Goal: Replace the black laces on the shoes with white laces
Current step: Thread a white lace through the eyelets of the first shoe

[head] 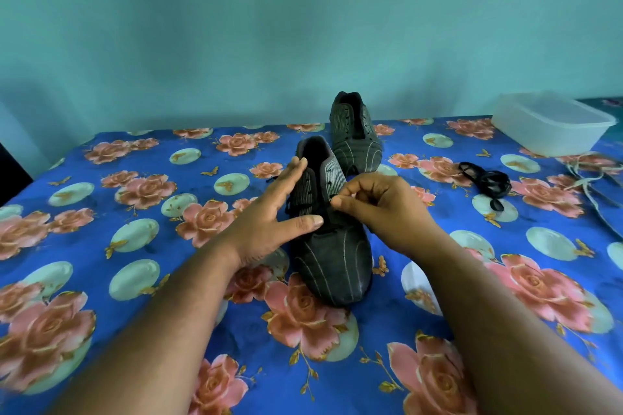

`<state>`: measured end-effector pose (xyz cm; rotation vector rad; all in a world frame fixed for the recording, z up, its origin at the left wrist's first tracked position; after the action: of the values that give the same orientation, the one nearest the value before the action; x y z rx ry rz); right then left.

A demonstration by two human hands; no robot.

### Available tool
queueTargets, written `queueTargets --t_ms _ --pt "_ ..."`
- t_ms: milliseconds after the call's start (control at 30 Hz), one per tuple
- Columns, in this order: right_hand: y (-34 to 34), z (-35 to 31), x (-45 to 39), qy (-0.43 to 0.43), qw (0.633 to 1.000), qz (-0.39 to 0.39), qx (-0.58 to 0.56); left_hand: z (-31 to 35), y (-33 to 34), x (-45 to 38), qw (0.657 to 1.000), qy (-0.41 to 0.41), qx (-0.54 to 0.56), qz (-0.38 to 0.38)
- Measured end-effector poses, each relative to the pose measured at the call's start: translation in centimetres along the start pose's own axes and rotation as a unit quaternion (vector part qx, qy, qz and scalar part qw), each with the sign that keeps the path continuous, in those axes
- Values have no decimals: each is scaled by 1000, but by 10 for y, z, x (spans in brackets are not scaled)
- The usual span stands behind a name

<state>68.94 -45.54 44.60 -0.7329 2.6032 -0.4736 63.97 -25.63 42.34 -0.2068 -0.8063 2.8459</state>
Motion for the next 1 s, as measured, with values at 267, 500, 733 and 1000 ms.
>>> queueTargets --t_ms 267,500,733,1000 --pt "-36 21 -3 76 973 219 9 1 0 1 1000 -12 5 -5" --pt "-6 5 -5 -98 972 78 199 2 0 1 1000 -11 9 2" --pt "-4 6 -6 -88 979 59 172 1 -1 0 1000 -5 1 3" --pt "-38 31 -5 82 948 202 231 -1 0 0 1000 -5 13 -4"
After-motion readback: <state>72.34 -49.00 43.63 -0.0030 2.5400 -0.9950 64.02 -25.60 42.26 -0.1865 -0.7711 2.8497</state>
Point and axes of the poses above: each hand's wrist, its own x-axis away from the middle knuckle, its own y-axis out of the palm, z = x × y, the point moved 4 cm from there along -x, towards the middle knuckle, and after that the axes turned 6 degrees about -z, right-handed, at the moved point
